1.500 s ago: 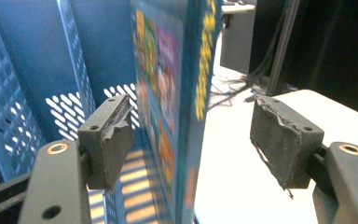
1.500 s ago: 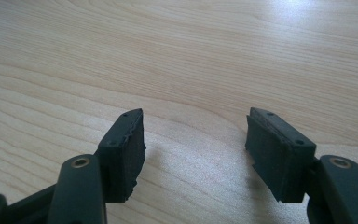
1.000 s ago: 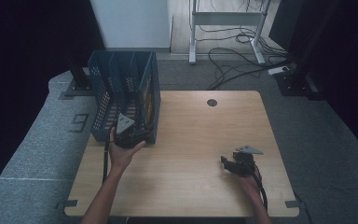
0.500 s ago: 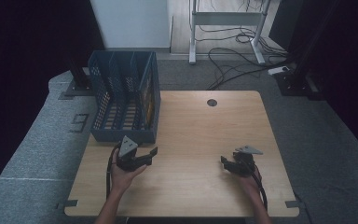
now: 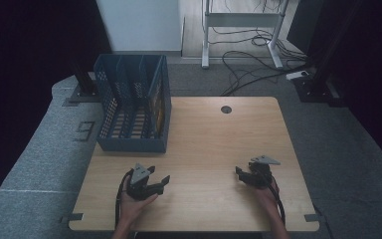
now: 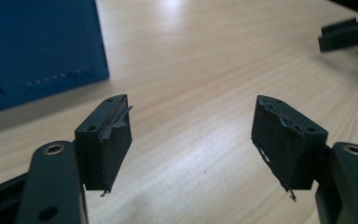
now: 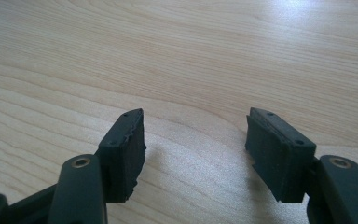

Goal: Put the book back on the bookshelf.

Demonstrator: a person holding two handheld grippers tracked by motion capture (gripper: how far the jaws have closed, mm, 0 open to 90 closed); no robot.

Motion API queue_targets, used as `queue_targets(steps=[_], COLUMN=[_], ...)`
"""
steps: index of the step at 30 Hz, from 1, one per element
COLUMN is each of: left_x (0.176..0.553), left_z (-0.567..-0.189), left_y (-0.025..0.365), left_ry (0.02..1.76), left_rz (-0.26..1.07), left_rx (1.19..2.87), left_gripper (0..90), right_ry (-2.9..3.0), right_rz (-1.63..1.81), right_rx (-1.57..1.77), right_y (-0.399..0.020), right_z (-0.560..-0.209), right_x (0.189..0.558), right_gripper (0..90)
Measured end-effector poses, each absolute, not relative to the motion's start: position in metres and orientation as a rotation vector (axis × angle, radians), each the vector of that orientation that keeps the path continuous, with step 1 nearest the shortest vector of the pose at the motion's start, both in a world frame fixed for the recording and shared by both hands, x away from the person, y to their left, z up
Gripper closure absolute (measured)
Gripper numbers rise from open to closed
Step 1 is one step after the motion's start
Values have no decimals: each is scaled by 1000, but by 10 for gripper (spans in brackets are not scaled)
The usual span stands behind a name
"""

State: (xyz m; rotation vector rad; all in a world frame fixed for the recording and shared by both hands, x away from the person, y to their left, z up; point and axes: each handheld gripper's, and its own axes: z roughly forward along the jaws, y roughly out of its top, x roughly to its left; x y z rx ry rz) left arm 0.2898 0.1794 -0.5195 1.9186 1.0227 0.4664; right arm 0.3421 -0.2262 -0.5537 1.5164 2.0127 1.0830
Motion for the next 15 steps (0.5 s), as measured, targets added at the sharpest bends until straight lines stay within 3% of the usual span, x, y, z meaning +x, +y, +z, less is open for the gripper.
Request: queue_targets(steps=[15], left_x=[292], left_z=[-526], left_y=[183], left_ry=[1038], left_rz=[444], left_rx=[1914], left_gripper=[286], right_ry=[2030], right_rz=[1047], right_rx=[1485], right_y=[-222], right_z=[-554], right_x=[342], right_gripper=[332])
